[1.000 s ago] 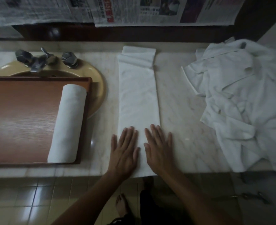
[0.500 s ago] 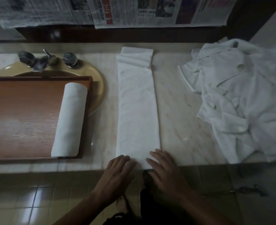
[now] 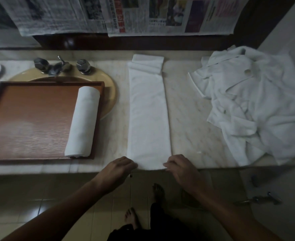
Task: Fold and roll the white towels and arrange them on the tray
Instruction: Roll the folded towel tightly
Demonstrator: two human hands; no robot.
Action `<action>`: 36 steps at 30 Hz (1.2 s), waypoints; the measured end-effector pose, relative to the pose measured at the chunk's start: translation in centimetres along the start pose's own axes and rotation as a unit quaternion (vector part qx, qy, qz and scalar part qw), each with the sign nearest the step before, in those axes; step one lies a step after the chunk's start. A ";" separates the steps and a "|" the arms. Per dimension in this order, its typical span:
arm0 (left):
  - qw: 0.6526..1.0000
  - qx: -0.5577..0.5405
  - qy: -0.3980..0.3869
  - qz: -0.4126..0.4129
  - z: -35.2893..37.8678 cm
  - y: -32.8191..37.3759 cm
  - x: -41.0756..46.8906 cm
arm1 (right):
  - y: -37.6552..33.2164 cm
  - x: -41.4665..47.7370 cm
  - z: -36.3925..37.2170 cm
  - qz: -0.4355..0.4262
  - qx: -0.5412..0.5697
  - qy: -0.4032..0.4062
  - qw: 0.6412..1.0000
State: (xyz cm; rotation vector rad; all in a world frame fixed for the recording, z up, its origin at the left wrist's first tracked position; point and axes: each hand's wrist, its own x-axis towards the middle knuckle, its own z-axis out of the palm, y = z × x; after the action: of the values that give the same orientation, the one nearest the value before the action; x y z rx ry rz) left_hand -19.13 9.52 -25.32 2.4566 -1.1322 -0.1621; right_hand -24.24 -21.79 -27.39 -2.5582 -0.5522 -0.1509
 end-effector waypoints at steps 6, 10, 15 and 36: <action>0.950 -0.162 0.073 -0.256 -1.6 1.4 1.1 | -0.7 1.5 -1.6 0.159 0.069 -0.012 0.985; 0.910 -0.221 0.070 -0.343 -2.0 1.6 2.0 | -1.2 2.7 -2.4 0.239 0.097 -0.030 0.966; 0.882 -0.201 0.093 -0.417 -1.2 2.2 3.6 | -1.4 3.5 -1.3 0.246 0.074 -0.024 0.966; 0.986 0.137 -0.090 -0.019 0.2 0.7 1.7 | -3.1 2.8 0.0 0.031 -0.071 -0.071 0.994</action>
State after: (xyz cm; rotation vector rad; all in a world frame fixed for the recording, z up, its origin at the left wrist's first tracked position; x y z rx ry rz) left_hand -18.58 7.81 -25.11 2.7529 -1.2561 -0.2599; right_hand -23.01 -18.35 -25.41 -2.7369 -0.5316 0.0137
